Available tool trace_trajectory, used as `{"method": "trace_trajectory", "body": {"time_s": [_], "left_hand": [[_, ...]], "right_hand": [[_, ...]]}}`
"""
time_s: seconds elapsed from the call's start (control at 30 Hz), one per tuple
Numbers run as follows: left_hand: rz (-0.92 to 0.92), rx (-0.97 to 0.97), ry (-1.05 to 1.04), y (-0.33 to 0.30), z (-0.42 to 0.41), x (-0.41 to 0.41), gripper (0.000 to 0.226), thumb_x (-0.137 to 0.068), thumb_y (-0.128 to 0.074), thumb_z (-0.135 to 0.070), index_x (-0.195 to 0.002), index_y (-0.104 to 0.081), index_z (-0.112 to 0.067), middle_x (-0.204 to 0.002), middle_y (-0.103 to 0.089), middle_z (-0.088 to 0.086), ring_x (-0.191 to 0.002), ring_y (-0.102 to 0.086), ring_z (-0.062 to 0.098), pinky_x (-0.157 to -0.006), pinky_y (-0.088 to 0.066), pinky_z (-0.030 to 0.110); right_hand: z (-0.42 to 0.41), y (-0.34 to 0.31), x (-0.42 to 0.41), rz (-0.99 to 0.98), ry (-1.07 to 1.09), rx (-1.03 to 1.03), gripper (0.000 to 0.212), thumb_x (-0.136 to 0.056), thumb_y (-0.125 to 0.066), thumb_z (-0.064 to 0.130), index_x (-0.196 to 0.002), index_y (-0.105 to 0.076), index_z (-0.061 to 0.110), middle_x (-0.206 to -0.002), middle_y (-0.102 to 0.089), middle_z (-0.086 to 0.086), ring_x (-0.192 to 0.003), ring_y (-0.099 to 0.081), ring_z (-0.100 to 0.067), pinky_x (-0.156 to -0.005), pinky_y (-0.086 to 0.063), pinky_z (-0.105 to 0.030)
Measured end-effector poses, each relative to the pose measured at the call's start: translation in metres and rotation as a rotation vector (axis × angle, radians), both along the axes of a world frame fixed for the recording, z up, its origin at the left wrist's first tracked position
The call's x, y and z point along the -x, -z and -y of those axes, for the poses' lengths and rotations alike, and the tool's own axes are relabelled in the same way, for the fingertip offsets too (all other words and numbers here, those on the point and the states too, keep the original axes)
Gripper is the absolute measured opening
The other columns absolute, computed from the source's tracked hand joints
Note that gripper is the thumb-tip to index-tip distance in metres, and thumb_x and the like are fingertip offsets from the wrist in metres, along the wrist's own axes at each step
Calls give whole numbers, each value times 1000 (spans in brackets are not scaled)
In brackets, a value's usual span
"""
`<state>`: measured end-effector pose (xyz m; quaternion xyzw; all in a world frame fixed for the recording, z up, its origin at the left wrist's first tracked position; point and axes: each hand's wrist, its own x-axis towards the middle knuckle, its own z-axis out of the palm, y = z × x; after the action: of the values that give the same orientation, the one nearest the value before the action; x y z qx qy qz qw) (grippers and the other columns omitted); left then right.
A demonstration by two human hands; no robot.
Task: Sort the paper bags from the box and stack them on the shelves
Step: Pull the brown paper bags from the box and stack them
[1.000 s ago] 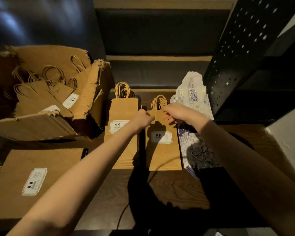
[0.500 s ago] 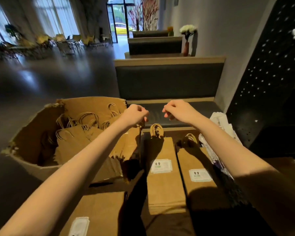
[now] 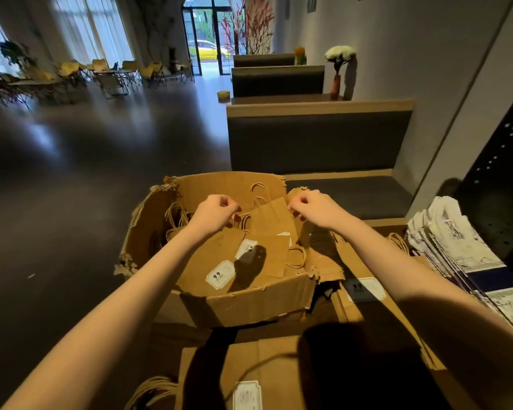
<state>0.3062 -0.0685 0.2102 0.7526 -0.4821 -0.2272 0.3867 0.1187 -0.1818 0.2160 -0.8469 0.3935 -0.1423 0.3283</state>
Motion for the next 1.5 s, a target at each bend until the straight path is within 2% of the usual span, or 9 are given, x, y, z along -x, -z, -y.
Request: {"method": "trace_trajectory", "body": {"time_s": [0.13, 0.3, 0.57, 0.7, 0.83, 0.93, 1.03, 1.23, 1.5], "left_hand": [[-60, -5, -2, 13, -8, -18, 20, -98, -43, -21, -88, -59, -14, -79, -63, -1, -70, -58, 11, -57, -42, 17], [-120, -43, -58, 39, -5, -48, 20, -98, -43, -21, -87, -59, -15, -79, -64, -1, -71, -59, 13, -60, -43, 21], [-174, -81, -181, 70, 13, -100, 23, -98, -42, -20, -80, -58, -19, -81, -65, 2, -70, -58, 13, -59, -42, 22], [-197, -74, -225, 78, 25, -122, 25, -98, -42, -20, -78, -58, -21, -82, -64, 1, -72, -58, 13, -60, -42, 21], [-225, -84, -261, 90, 32, -133, 23, -99, -41, -20, -86, -61, -17, -81, -64, -1, -70, -56, 11, -59, -41, 20], [-239, -88, -264, 95, 34, -137, 20, -98, -43, -21, -89, -61, -16, -81, -64, -2, -68, -55, 10, -58, -41, 19], [-235, -69, -281, 96, 36, -140, 21, -98, -42, -20, -89, -61, -18, -81, -64, -4, -69, -56, 9, -57, -41, 18], [-250, -52, -320, 97, 34, -142, 22, -98, -41, -19, -94, -62, -15, -84, -64, -2, -72, -58, 10, -58, -42, 18], [-247, -41, -340, 97, 33, -141, 22, -98, -41, -18, -90, -61, -17, -81, -64, -2, -72, -57, 11, -60, -43, 21]], "right_hand": [[8, 23, -23, -34, -14, -10, 27, -97, -46, 21, -97, -64, 1, -101, -65, -18, -91, -61, -30, -79, -51, -38], [24, 57, -65, -99, -51, -22, 17, -98, -46, 22, -100, -59, 12, -97, -63, -9, -81, -54, -13, -71, -45, -24], [60, 118, -128, -176, -120, -129, 21, -95, -47, 16, -115, -52, 12, -87, -53, 5, -91, -49, -16, -75, -37, -27], [74, 143, -156, -252, -140, -123, 36, -93, -50, 17, -128, -47, 8, -121, -57, -9, -108, -53, -22, -88, -42, -30], [82, 166, -181, -330, -122, -171, 52, -92, -53, 22, -140, -35, 12, -133, -47, -12, -98, -54, -24, -66, -46, -25], [90, 184, -194, -428, -92, -193, 68, -90, -56, 35, -145, -25, 11, -146, -34, -17, -127, -43, -33, -101, -42, -43], [93, 197, -201, -487, -39, -222, 78, -89, -57, 41, -148, -16, 9, -152, -22, -18, -136, -31, -36, -110, -31, -48], [96, 189, -205, -371, -43, -200, 79, -79, -66, 49, -138, -36, 6, -140, -40, -15, -121, -47, -32, -100, -43, -48], [77, 162, -199, -432, -192, -97, 97, -65, -80, 49, -140, -32, 10, -132, -52, -11, -117, -52, -28, -96, -47, -43]]}}
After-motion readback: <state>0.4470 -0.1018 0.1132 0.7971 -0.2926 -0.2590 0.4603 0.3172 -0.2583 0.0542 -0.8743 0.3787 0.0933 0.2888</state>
